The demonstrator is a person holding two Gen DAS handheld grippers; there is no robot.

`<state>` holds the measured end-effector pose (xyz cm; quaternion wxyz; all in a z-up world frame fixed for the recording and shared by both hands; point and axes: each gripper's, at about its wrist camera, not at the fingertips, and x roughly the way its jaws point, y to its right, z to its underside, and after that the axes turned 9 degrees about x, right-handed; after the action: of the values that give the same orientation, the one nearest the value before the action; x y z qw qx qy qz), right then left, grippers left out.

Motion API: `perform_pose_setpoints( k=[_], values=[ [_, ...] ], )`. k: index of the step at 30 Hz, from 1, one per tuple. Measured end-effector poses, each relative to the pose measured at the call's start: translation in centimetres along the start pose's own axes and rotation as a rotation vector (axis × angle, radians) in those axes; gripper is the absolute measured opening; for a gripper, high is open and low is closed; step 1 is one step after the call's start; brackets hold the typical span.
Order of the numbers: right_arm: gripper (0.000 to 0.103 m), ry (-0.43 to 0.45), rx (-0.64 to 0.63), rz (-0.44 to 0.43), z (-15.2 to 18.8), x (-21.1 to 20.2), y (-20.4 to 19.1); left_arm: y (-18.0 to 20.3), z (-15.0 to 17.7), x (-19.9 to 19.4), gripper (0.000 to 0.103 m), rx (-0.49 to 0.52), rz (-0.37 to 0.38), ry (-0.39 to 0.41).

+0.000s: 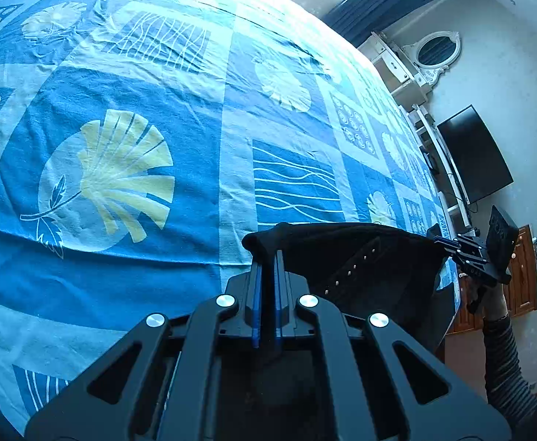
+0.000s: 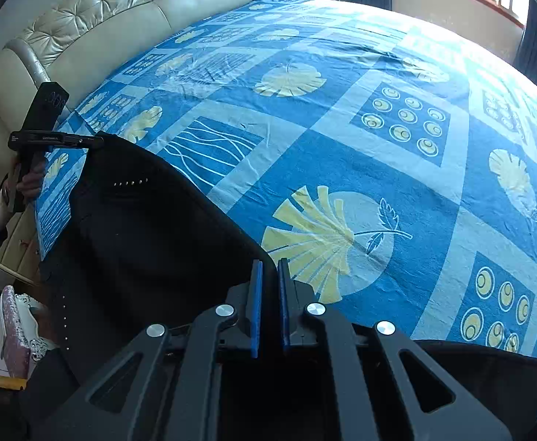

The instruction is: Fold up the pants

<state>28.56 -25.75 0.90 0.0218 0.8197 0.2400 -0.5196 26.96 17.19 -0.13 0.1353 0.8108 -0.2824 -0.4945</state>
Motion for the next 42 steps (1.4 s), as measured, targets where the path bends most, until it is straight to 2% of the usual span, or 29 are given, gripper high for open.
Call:
perform_pose_setpoints(
  k=[6, 11, 18, 20, 23, 25, 27, 29, 32, 37, 39, 42],
  values=[
    [0.008, 0.106, -0.058, 0.063, 6.1, -4.2, -4.5, 3.1, 4.7, -4.4, 0.005, 0.012, 0.041, 0.055],
    [0.008, 0.114, -0.08, 0.105, 12.5, -4.0, -7.2, 4.6, 10.8, -7.0, 0.005, 0.0, 0.076, 0.092],
    [0.008, 0.105, -0.081, 0.161, 19.2, -1.5, -9.2, 5.0, 17.6, -6.5, 0.012, -0.023, 0.015, 0.058],
    [0.01, 0.09, -0.073, 0.178, 20.1, -0.7, -9.4, 4.4, 19.1, -5.8, 0.013, -0.053, -0.016, 0.028],
    [0.018, 0.083, -0.027, 0.187, 21.3, -0.4, -9.5, 3.4, 21.0, -4.9, 0.018, -0.127, -0.015, -0.007],
    [0.039, 0.081, 0.028, 0.14, 21.8, -1.1, -9.5, 2.8, 22.3, -5.1, 0.026, -0.182, 0.011, 0.002],
    [0.046, 0.076, 0.075, 0.105, 22.6, -1.9, -9.5, 2.1, 23.4, -5.7, 0.036, -0.248, 0.052, 0.029],
    [0.046, 0.069, 0.119, 0.069, 23.4, -2.7, -9.3, 1.8, 24.6, -6.5, 0.041, -0.316, 0.109, 0.073],
    [0.046, 0.087, 0.25, -0.032, 24.2, -4.0, -8.3, 2.2, 26.2, -7.7, 0.042, -0.388, 0.163, 0.129],
    [0.048, 0.131, 0.508, -0.224, 24.9, -4.7, -5.8, 3.9, 26.5, -6.8, 0.045, -0.436, 0.144, 0.164],
    [0.049, 0.136, 0.561, -0.24, 25.1, -4.5, -5.4, 4.1, 26.2, -6.2, 0.045, -0.455, 0.098, 0.175],
    [0.049, 0.127, 0.616, -0.278, 25.3, -4.0, -5.5, 4.1, 25.8, -4.8, 0.045, -0.495, 0.108, 0.158]
  ],
)
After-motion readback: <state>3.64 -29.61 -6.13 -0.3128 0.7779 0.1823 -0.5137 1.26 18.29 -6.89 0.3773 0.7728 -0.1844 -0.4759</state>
